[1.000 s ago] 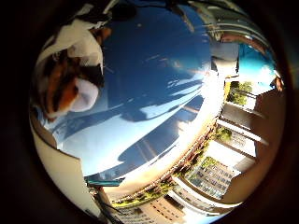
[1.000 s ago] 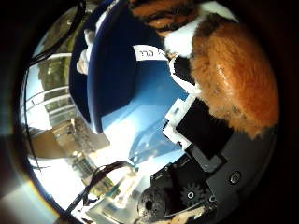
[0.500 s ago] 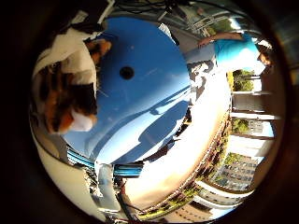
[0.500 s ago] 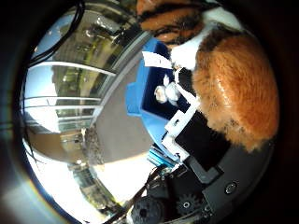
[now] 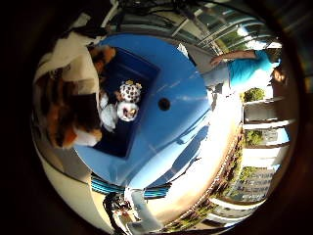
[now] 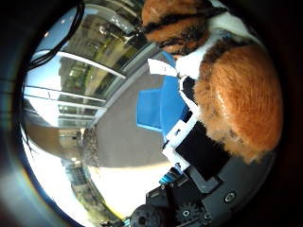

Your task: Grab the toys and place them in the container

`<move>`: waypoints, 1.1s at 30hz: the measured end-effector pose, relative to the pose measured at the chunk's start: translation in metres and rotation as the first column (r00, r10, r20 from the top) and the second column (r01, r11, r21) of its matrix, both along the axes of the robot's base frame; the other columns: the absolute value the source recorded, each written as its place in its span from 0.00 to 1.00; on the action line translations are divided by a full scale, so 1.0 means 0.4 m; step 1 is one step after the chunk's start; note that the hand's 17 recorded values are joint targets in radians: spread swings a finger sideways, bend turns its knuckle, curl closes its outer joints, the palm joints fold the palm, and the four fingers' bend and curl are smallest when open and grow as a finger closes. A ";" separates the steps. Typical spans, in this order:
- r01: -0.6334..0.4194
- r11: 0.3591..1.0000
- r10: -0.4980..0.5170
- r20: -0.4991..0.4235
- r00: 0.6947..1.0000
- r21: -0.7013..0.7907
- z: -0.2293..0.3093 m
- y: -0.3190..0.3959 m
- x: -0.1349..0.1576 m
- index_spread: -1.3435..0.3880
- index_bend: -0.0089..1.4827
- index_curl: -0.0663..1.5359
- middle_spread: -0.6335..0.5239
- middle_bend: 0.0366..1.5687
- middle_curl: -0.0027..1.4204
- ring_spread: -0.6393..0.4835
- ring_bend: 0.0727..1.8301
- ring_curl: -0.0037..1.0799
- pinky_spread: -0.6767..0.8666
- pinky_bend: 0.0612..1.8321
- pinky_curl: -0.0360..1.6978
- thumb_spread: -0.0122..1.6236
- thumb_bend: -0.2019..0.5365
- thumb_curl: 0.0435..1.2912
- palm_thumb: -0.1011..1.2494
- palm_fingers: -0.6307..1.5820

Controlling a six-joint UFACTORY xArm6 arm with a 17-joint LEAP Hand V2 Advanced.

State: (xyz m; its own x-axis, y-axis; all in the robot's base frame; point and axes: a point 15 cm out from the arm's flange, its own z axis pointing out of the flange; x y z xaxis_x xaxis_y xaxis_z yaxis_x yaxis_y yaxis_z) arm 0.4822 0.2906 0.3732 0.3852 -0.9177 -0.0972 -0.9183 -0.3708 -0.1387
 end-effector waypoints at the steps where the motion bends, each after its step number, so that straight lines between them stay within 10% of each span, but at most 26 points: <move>1: 0.007 1.000 -0.007 -0.002 1.000 0.000 -0.018 0.006 0.011 0.16 0.72 0.03 0.30 0.73 0.84 0.45 0.79 0.81 0.53 0.84 0.51 0.64 0.25 0.64 0.80 0.68; 10: 0.119 0.993 -0.119 0.015 0.993 0.008 -0.149 -0.025 0.144 0.17 0.74 0.03 0.31 0.74 0.85 0.46 0.79 0.81 0.52 0.84 0.53 0.64 0.22 0.63 0.71 0.66; 14: 0.128 0.992 -0.128 -0.017 0.992 -0.016 -0.193 -0.057 0.153 0.33 0.80 0.07 0.35 0.59 0.75 0.58 0.67 0.70 0.57 0.75 0.50 0.65 0.22 0.58 0.67 0.61; 17: 0.095 0.995 -0.096 -0.047 0.994 -0.039 -0.214 -0.073 0.140 0.47 0.69 0.08 0.42 0.35 0.62 0.68 0.53 0.64 0.63 0.66 0.48 0.65 0.22 0.54 0.65 0.26; 22: 0.015 0.998 -0.021 -0.088 0.996 -0.066 -0.240 -0.086 0.119 0.54 0.52 0.07 0.52 0.18 0.45 0.78 0.37 0.42 0.70 0.53 0.37 0.64 0.23 0.49 0.64 0.23; 33: -0.086 0.992 0.073 -0.146 0.987 -0.087 -0.195 -0.131 0.058 0.54 0.28 0.11 0.59 0.09 0.31 0.82 0.24 0.31 0.74 0.39 0.27 0.63 0.23 0.42 0.63 0.27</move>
State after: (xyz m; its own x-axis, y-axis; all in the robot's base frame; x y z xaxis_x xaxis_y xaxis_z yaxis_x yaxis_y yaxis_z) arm 0.5054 0.2383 0.2952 0.4455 -0.8924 -0.0716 -0.8934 -0.4483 0.0293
